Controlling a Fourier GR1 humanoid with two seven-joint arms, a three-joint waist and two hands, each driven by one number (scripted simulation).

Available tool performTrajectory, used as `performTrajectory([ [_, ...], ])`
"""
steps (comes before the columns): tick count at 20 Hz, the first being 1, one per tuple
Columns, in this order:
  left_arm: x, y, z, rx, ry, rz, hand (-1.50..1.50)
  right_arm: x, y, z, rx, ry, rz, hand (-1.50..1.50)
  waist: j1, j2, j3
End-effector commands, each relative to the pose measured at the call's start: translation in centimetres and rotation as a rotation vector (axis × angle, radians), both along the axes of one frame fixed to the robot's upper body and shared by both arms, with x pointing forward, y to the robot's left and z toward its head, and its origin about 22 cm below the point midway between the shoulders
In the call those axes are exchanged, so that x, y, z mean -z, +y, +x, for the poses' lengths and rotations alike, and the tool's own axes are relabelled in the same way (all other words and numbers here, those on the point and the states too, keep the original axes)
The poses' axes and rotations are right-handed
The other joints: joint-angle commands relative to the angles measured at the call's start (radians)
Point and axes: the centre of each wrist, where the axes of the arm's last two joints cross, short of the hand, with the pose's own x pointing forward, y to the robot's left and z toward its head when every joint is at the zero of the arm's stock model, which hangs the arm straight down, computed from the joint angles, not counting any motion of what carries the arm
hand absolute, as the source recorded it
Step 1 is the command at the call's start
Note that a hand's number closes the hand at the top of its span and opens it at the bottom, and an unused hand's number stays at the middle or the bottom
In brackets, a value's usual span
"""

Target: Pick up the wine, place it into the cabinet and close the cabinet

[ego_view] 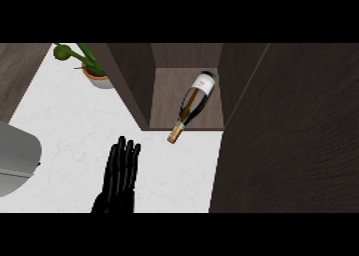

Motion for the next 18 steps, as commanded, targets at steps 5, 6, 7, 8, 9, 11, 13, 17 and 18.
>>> performTrajectory([
  [5,-1.0,4.3,-1.7,0.063,-0.019,0.02,-1.5,-0.3,-0.5,-2.0,-0.149,-0.017,0.008,1.5,-0.002,0.001,0.0],
  [6,-2.6,6.3,-1.7,0.077,-0.014,0.028,-1.5,-0.8,0.0,-2.3,-0.142,-0.033,-0.005,1.5,0.001,0.0,-0.001],
  [7,-2.1,6.6,-2.3,0.076,-0.005,0.029,-1.5,-0.4,0.1,-3.2,-0.16,0.005,-0.005,1.5,-0.001,0.0,-0.001],
  [8,-0.4,5.6,-2.4,0.059,-0.013,0.033,-1.5,-0.1,-0.3,-3.0,-0.188,0.016,0.0,1.5,-0.004,0.001,-0.001],
  [9,-1.4,7.1,-2.0,0.048,-0.007,0.019,-1.5,-0.2,0.8,-3.0,-0.224,0.068,0.023,1.5,0.0,0.0,-0.001],
  [11,-0.7,7.7,-2.4,0.047,-0.006,0.016,-1.5,0.1,0.7,-3.1,-0.258,0.122,0.071,1.5,0.0,0.0,-0.001],
  [13,-2.6,7.8,-3.4,0.03,-0.009,0.034,-1.5,0.3,1.3,-4.0,-0.288,0.156,0.09,1.5,0.001,-0.003,0.0],
  [17,-3.7,11.8,-2.5,0.005,-0.045,0.033,-1.5,1.2,1.5,-4.0,-0.311,0.201,0.101,1.5,0.006,-0.002,0.0],
  [18,-3.6,11.6,-1.4,-0.004,-0.051,0.005,-1.5,0.4,2.2,-4.5,-0.36,0.206,0.075,1.5,0.0,-0.001,-0.001],
])
